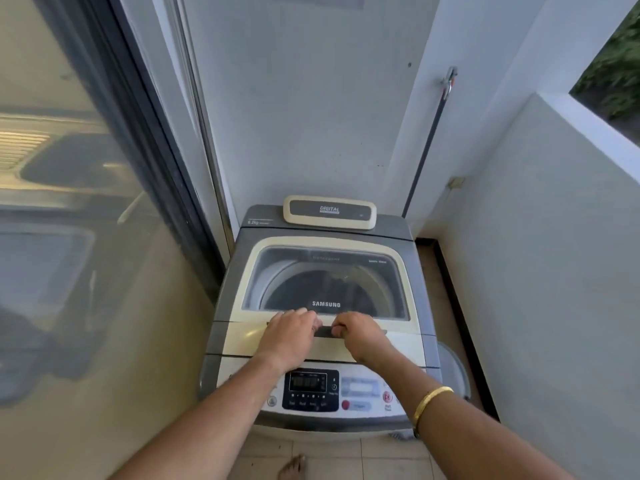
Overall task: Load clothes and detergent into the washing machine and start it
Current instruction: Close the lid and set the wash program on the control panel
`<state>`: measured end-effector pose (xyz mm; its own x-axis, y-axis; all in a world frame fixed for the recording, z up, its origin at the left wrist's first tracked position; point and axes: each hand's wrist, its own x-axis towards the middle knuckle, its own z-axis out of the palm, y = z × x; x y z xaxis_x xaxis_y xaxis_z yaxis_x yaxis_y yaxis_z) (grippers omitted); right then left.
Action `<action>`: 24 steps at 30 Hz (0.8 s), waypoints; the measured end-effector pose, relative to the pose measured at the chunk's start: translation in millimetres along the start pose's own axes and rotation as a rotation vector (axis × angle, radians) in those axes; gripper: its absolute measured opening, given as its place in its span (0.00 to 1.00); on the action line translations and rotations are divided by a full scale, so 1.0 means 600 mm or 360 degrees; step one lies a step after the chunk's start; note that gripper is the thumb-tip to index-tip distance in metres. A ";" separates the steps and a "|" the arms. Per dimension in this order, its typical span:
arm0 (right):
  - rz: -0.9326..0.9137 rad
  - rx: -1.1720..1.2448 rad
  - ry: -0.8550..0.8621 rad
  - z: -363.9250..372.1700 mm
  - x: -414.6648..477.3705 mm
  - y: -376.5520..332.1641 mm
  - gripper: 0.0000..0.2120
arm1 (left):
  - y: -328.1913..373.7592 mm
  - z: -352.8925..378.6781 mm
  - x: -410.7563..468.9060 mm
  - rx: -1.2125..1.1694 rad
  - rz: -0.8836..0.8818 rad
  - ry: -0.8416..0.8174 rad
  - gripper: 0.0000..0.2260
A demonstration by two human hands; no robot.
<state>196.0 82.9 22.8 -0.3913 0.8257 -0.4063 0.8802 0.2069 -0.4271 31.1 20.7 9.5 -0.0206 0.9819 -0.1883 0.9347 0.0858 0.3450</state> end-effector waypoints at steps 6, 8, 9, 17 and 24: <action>0.0044 0.0046 -0.0021 0.005 0.011 0.003 0.10 | -0.020 -0.004 0.019 0.0033 0.0147 -0.0125 0.11; 0.0056 0.0062 -0.0017 0.007 0.011 0.005 0.09 | -0.026 -0.003 0.021 0.0046 0.0176 -0.0142 0.12; 0.0060 0.0081 -0.0009 0.007 0.008 0.005 0.09 | -0.028 0.000 0.021 0.0044 0.0183 -0.0138 0.12; 0.0079 0.0401 0.0158 0.012 -0.013 0.013 0.06 | -0.037 0.015 0.013 -0.0180 0.0234 0.0012 0.11; -0.0004 0.0524 0.0441 -0.004 -0.046 0.065 0.10 | -0.089 0.006 -0.014 -0.0247 0.0363 0.0264 0.11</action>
<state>241.7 69.3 19.7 -0.2668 0.9445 -0.1918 0.7292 0.0677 -0.6809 -17.3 7.2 -10.9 0.1138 0.9918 0.0580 0.8568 -0.1275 0.4997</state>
